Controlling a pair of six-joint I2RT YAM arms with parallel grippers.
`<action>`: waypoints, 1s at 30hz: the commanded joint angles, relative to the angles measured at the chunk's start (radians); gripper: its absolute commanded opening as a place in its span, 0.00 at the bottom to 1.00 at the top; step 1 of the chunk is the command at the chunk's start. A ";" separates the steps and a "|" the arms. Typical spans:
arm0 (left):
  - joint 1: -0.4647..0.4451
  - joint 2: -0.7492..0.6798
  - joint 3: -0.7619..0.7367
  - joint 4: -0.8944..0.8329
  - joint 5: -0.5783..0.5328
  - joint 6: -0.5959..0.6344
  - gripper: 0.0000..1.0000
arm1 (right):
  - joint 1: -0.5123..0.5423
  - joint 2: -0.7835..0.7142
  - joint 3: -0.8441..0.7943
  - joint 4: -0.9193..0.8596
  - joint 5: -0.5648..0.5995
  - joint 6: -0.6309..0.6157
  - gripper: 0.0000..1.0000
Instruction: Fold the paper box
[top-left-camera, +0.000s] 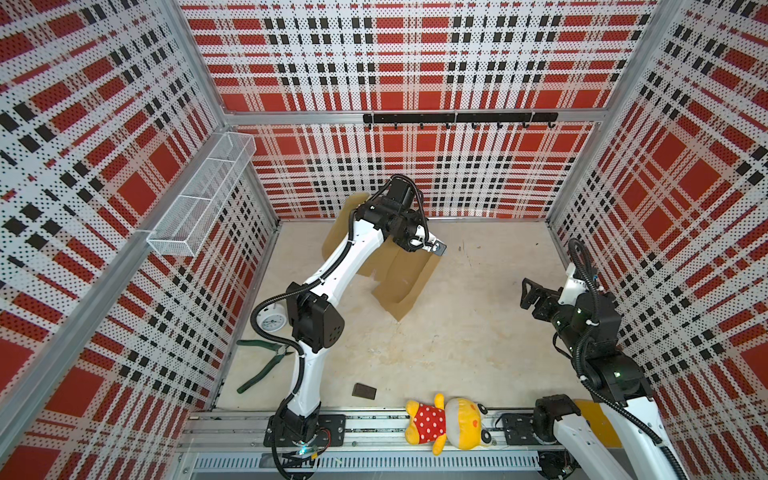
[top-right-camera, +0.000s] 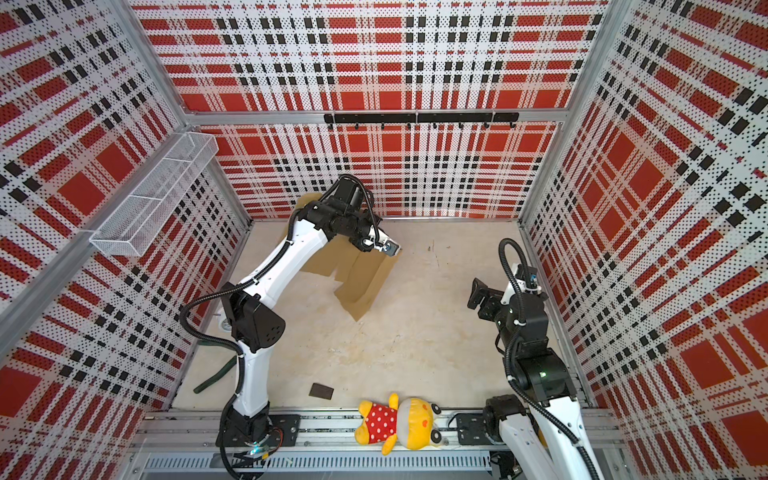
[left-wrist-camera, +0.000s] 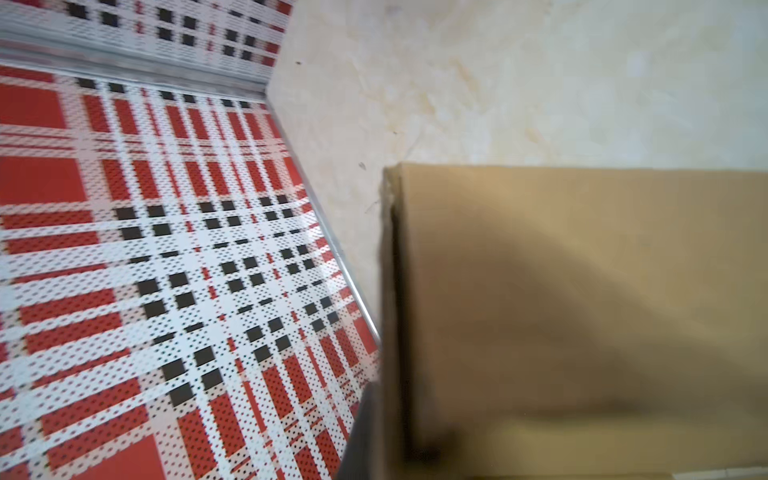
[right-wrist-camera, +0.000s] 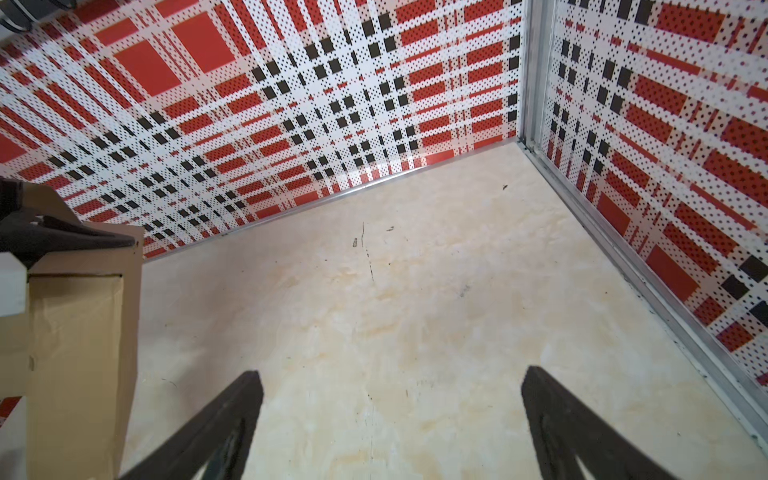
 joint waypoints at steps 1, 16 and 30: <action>-0.041 0.044 0.026 -0.209 -0.215 0.547 0.00 | -0.004 0.019 -0.011 -0.006 0.011 -0.001 1.00; -0.205 0.266 -0.033 -0.183 -0.507 0.737 0.00 | -0.006 -0.014 -0.085 -0.108 0.078 -0.080 1.00; -0.265 0.330 -0.169 0.009 -0.511 0.774 0.00 | -0.005 0.090 -0.080 -0.100 0.045 -0.079 1.00</action>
